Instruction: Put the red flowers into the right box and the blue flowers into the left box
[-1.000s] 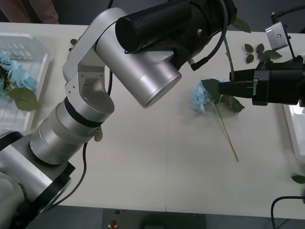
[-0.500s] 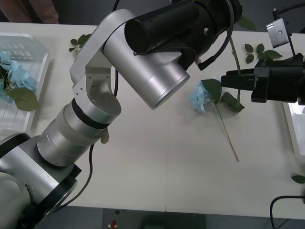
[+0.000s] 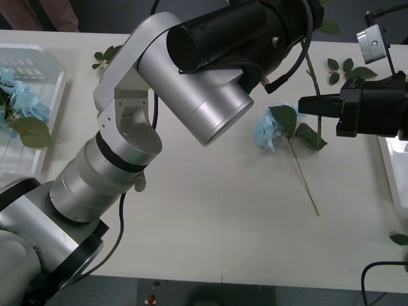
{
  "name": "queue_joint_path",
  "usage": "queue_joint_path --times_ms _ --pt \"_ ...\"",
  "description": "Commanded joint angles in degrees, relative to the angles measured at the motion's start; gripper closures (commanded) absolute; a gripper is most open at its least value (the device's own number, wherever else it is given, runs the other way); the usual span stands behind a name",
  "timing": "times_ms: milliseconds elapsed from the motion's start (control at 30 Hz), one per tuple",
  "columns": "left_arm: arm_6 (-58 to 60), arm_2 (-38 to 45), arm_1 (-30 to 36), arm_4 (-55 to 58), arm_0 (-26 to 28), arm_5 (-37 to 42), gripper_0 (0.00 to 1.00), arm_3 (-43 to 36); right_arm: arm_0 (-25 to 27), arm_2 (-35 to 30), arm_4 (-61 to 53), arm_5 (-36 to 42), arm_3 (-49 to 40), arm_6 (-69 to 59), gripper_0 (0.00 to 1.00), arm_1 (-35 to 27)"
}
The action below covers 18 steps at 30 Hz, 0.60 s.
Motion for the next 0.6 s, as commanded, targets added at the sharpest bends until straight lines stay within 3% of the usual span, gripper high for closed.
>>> queue_joint_path --times_ms 33,67,133,500,600 --pt "0.90 0.66 -0.53 -1.98 -1.71 -0.10 0.18 -0.86 -1.18 0.55 -0.92 -0.02 -2.03 -2.24 1.00 0.46" --pt "0.90 0.66 -0.53 -1.98 -1.71 -0.10 0.08 -0.86 -1.18 0.46 -0.92 -0.02 -2.03 -2.32 1.00 0.55" --pt "0.90 0.66 -0.45 -2.06 -1.71 -0.10 0.00 -0.86 -1.18 0.37 -0.83 -0.11 -2.03 -2.41 1.00 0.46" --pt "0.28 1.27 1.93 -1.98 -1.63 -0.37 0.00 -2.35 -1.18 -1.47 -0.57 0.77 -2.03 -3.11 1.00 0.38" --pt "-2.88 3.82 3.33 2.86 -1.10 -0.28 0.00 -4.11 -1.44 -3.76 0.14 3.49 -2.12 -3.38 1.00 -0.06"
